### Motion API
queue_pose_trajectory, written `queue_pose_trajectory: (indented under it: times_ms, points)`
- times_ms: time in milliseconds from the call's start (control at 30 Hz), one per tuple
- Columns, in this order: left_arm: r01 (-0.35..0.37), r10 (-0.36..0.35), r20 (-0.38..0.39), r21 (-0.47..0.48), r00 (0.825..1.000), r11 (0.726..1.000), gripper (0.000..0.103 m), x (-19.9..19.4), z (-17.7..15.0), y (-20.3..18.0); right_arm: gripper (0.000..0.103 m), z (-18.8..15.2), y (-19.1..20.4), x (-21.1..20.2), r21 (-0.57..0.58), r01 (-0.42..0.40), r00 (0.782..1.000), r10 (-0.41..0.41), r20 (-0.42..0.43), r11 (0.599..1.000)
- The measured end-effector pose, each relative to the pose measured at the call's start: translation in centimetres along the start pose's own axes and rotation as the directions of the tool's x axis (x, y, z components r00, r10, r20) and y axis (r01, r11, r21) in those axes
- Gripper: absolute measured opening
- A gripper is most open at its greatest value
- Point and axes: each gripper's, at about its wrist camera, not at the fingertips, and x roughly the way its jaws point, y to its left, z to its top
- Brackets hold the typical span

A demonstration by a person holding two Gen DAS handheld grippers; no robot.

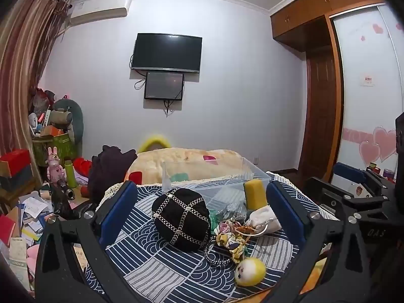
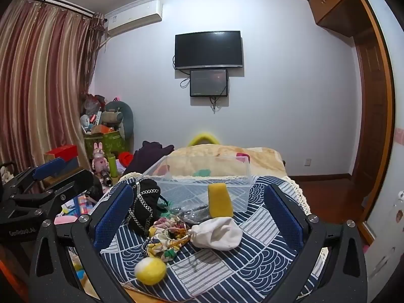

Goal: Organize soft objects

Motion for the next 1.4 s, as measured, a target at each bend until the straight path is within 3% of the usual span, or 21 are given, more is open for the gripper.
queue_pose_trajectory:
  times_ms: [1267, 1400]
  points:
    - [0.025, -0.025, 0.000, -0.039, 1.000, 0.999, 0.103, 0.3, -0.3, 0.2, 0.103, -0.2, 0.0, 0.0, 0.014, 0.002, 1.000, -0.002, 0.006, 1.000]
    - [0.036, -0.037, -0.027, -0.038, 0.999, 0.999, 0.103, 1.0, -0.6, -0.1, 0.103, -0.5, -0.2, 0.1, 0.025, 0.004, 1.000, -0.004, -0.005, 1.000]
